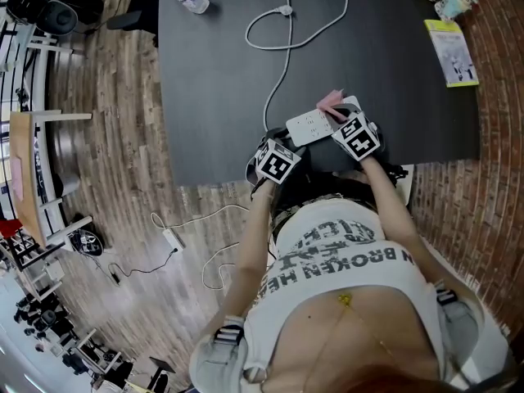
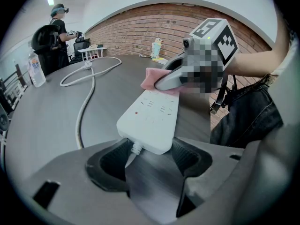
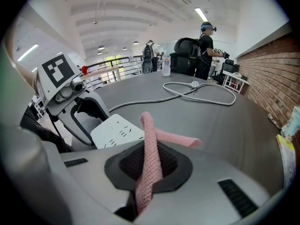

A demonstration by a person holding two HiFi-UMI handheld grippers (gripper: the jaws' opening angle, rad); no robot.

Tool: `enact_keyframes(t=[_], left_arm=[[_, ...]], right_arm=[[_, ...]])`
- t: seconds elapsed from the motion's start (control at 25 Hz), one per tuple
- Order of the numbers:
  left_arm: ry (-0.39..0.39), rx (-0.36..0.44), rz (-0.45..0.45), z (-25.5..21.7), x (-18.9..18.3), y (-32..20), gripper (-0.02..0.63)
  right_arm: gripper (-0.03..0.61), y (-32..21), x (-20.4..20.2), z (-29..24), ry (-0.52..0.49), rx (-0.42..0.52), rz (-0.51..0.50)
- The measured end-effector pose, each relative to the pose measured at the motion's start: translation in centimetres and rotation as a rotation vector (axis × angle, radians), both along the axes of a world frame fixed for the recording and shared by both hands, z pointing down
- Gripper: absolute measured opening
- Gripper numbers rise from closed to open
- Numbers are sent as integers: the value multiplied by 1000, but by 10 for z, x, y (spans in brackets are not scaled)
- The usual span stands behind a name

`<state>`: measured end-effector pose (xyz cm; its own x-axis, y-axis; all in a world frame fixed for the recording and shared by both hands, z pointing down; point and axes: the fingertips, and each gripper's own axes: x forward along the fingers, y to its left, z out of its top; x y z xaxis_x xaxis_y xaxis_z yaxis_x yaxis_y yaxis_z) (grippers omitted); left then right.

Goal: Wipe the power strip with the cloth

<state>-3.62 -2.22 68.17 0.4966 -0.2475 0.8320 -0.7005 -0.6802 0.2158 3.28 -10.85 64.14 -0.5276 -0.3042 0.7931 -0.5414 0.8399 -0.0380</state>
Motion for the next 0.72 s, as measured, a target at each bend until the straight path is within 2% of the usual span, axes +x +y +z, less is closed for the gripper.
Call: enact_keyframes(t=[0.72], left_arm=[[-9, 9, -1, -2, 0, -5, 275]], right_arm=[[17, -11, 23, 1, 30, 12, 42]])
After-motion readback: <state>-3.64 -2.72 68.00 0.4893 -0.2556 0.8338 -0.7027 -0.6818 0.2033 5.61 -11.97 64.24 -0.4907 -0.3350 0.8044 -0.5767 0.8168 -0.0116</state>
